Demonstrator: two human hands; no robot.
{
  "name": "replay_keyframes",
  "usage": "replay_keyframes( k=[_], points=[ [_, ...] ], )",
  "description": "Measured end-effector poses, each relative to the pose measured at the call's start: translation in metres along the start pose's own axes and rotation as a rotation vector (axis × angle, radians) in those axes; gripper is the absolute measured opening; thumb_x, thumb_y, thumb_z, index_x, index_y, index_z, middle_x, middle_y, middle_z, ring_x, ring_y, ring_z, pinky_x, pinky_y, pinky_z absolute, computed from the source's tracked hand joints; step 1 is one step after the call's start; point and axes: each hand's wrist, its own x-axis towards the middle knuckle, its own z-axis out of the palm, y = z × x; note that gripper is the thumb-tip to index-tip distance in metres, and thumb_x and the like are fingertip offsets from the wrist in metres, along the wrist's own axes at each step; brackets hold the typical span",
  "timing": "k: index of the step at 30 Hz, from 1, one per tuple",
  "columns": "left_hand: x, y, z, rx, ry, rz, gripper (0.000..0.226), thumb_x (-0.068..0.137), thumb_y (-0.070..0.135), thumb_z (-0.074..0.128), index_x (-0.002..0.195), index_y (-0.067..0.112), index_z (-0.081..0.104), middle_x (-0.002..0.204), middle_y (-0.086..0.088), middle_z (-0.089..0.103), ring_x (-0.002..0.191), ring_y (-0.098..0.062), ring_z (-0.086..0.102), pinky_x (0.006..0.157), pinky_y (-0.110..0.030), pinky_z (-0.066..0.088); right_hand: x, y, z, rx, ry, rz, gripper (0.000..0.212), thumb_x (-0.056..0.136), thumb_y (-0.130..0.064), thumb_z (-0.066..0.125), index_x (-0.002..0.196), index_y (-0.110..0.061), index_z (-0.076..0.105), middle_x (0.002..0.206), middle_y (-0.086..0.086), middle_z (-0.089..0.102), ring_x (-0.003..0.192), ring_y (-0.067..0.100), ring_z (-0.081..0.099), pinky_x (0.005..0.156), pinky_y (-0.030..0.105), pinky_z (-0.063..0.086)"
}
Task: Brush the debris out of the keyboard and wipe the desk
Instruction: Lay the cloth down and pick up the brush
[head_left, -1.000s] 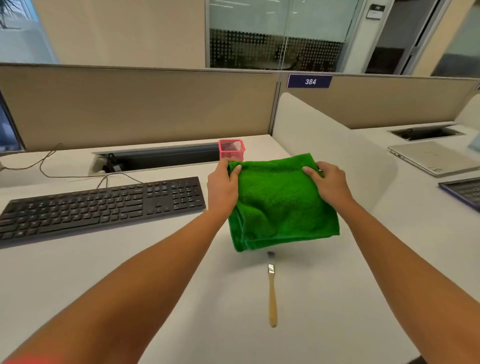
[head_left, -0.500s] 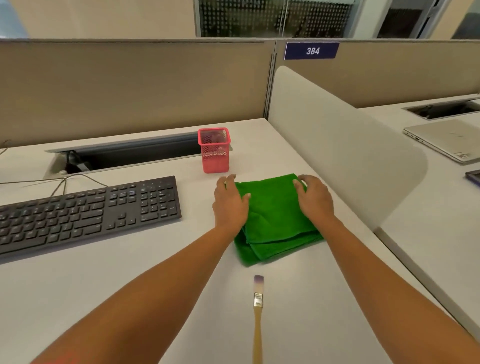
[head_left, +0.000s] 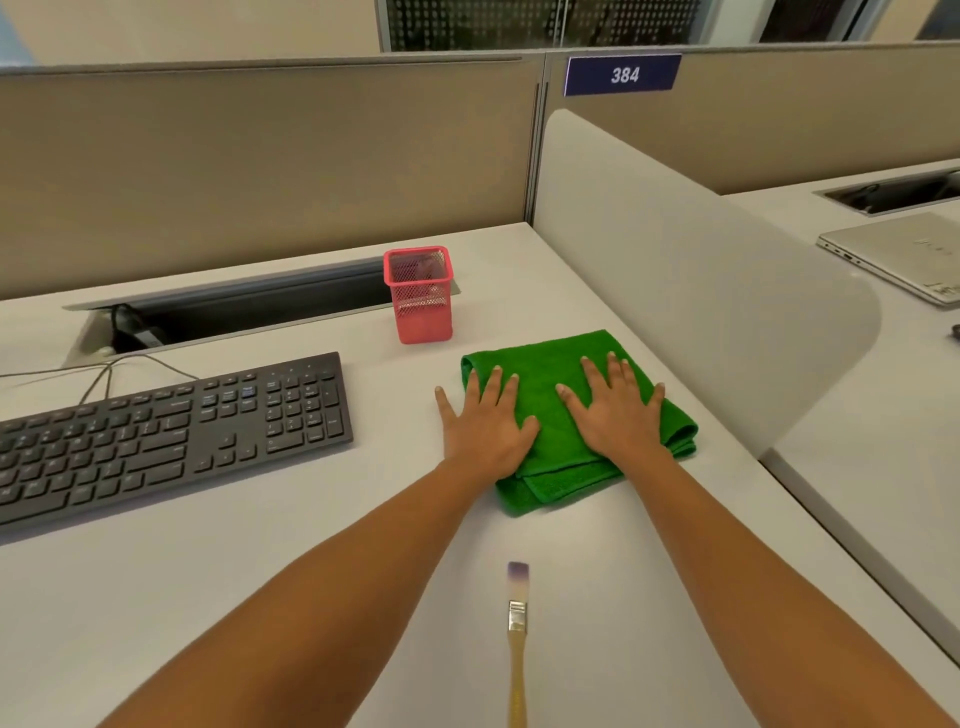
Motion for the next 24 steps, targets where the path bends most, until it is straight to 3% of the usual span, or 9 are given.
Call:
replay_keyframes(
  k=[11,17,19,22,24],
  points=[
    [-0.015,-0.01,0.011,-0.027,0.075,-0.018,0.069,0.093,0.065,0.02,0.151,0.033,0.001,0.16,0.004,-0.006,0.147,-0.02,-0.004,0.112,-0.058,-0.005,0.001,-0.003,-0.006,-0.022,-0.037,0.032,0.067,0.094,-0.061,0.015,0.15,-0.027,0.008,0.159,0.006,0.002,0.147,0.023,0.0,0.112,0.059,-0.002],
    [-0.039,-0.019,0.01,-0.017,0.097,-0.02,0.068,0.094,0.062,0.02,0.152,0.029,0.004,0.16,0.002,-0.003,0.147,-0.021,0.0,0.113,-0.057,-0.002,-0.03,-0.018,-0.017,0.1,0.051,0.049,0.06,0.095,-0.052,0.034,0.143,-0.016,0.034,0.154,0.012,0.021,0.144,0.028,0.013,0.114,0.054,0.007],
    [-0.048,-0.026,0.011,-0.018,0.106,-0.026,0.069,0.094,0.062,0.019,0.152,0.027,0.004,0.16,0.001,-0.001,0.147,-0.021,-0.001,0.113,-0.056,-0.002,-0.052,-0.026,-0.02,0.152,0.139,0.026,0.054,0.095,-0.048,0.038,0.136,-0.014,0.043,0.148,0.013,0.033,0.139,0.029,0.024,0.113,0.051,0.017],
    [-0.062,-0.035,0.011,-0.025,0.116,-0.05,0.069,0.094,0.062,0.019,0.152,0.025,0.004,0.16,0.0,-0.002,0.147,-0.02,-0.002,0.113,-0.055,-0.004,-0.087,-0.036,-0.024,0.207,0.246,-0.03,0.041,0.094,-0.042,0.047,0.12,-0.012,0.052,0.127,0.009,0.048,0.119,0.025,0.041,0.094,0.038,0.037],
    [-0.072,-0.041,0.009,-0.023,0.126,-0.059,0.069,0.095,0.061,0.019,0.152,0.024,0.006,0.16,0.0,-0.002,0.147,-0.019,-0.003,0.114,-0.054,-0.004,-0.108,-0.043,-0.027,0.29,0.219,-0.066,0.032,0.091,-0.039,0.054,0.105,-0.01,0.055,0.109,0.007,0.052,0.101,0.021,0.047,0.077,0.029,0.038]
  ],
)
